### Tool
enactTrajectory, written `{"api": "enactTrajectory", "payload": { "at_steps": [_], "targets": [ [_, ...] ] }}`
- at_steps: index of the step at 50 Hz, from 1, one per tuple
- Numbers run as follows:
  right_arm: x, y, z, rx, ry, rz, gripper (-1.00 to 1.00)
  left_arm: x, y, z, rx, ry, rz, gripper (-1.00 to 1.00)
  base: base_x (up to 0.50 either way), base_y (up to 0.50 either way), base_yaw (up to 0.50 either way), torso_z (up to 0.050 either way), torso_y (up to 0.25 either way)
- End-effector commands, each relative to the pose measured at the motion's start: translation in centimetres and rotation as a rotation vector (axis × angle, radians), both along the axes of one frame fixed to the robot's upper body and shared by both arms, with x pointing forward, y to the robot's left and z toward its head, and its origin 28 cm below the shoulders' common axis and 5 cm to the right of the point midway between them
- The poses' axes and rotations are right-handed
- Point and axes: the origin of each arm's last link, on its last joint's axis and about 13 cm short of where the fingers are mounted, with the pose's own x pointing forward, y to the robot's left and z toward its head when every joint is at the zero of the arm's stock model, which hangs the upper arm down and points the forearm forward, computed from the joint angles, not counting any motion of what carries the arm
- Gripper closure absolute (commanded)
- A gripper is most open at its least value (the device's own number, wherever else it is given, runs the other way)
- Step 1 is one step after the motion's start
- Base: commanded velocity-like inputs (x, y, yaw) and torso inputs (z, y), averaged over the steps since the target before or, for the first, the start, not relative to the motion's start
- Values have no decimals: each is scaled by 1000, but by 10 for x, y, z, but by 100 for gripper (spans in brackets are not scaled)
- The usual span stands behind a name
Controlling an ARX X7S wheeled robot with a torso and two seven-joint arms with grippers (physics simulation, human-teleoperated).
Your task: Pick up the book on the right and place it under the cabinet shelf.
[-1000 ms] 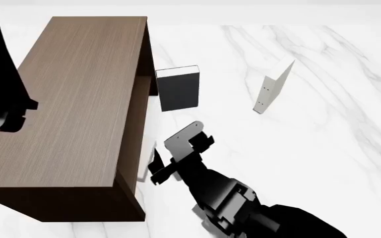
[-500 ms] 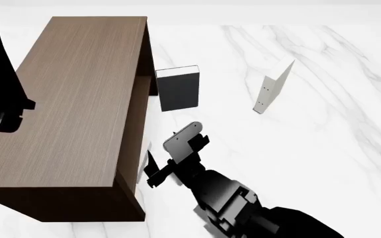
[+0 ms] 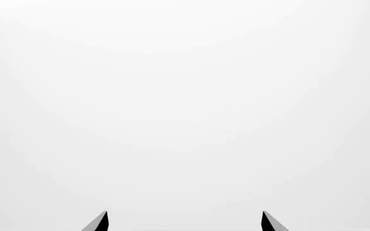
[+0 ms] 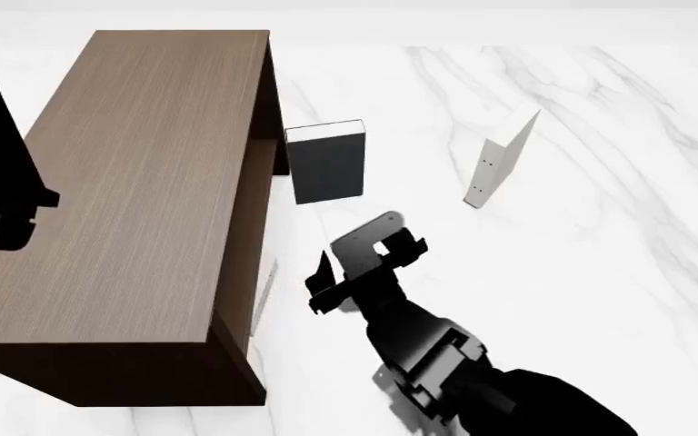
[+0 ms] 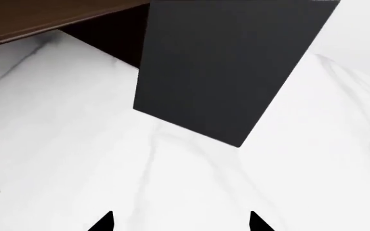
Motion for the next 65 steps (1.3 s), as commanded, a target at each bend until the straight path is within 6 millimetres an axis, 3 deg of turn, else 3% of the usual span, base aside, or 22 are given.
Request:
{"api": "enactTrajectory", "payload": {
  "at_steps": [1, 16, 32, 65],
  "targets": [
    [3, -8, -2, -6, 5, -58, -100, 1, 0, -1, -3, 6, 1, -100, 0, 0, 0, 0, 0],
    [8, -8, 7, 95, -22, -4, -100, 5, 0, -3, -2, 36, 17, -100, 0, 0, 0, 0, 0],
    [-4, -34, 37, 179, -80, -25, -100, 6, -2, -2, 7, 43, 12, -100, 0, 0, 0, 0, 0],
    [-52, -59, 111, 260, -248, -8, -100, 11, -5, -8, 1, 77, 13, -100, 0, 0, 0, 0, 69]
  ]
}}
